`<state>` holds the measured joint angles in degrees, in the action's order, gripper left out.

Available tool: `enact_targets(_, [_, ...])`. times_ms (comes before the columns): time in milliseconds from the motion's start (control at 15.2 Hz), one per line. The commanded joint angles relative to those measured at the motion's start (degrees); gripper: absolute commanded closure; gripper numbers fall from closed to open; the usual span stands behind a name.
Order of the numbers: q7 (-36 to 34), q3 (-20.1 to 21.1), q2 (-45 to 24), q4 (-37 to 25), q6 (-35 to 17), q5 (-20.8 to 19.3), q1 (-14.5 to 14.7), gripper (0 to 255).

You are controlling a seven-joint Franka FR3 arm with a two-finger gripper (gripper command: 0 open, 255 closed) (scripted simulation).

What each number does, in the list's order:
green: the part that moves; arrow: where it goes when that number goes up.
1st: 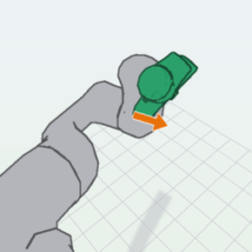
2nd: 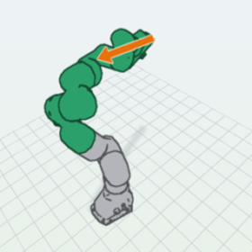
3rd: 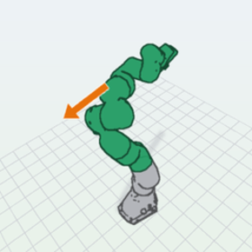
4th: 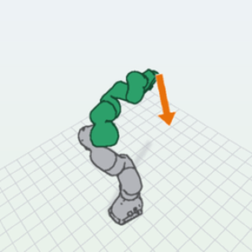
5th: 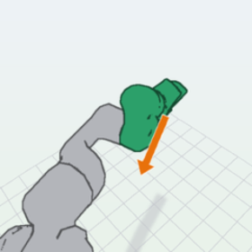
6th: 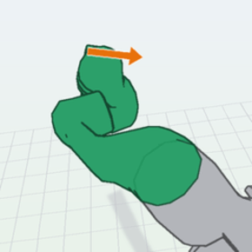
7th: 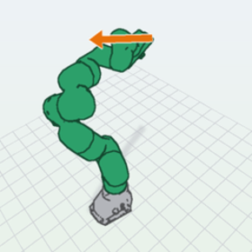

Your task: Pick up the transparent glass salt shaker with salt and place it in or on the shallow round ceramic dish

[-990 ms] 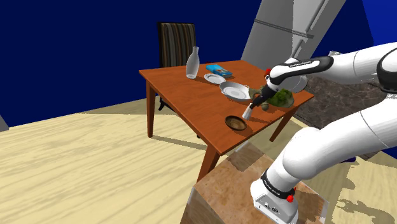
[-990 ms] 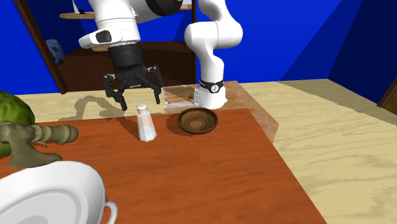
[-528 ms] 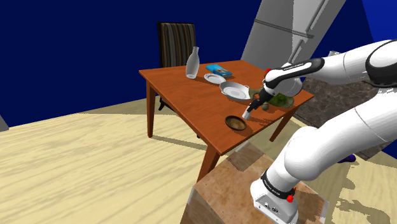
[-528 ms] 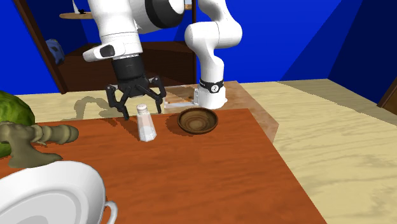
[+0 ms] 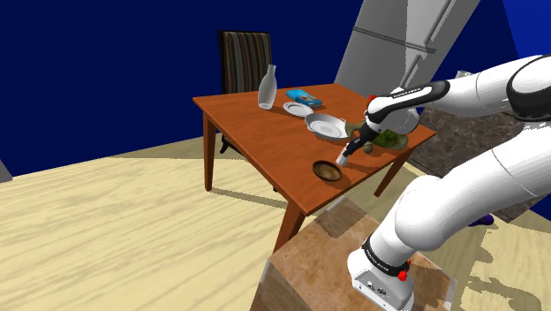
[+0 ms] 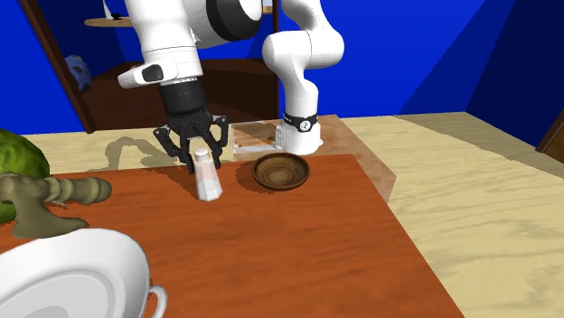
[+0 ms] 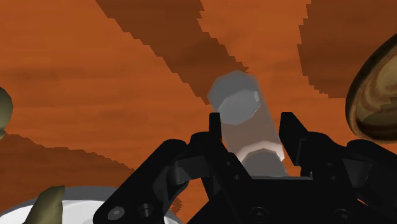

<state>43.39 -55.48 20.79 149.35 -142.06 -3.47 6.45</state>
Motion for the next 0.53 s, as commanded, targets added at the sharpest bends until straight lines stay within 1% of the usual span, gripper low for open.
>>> enact_targets(0, [0.0,0.0,0.0,0.0,0.0,0.0,0.0,255])
enact_targets(396, [0.0,0.0,0.0,0.0,0.0,0.0,0.0,255])
enact_targets(462, [-0.6,0.7,0.7,-0.3,0.9,-0.6,-0.7,255])
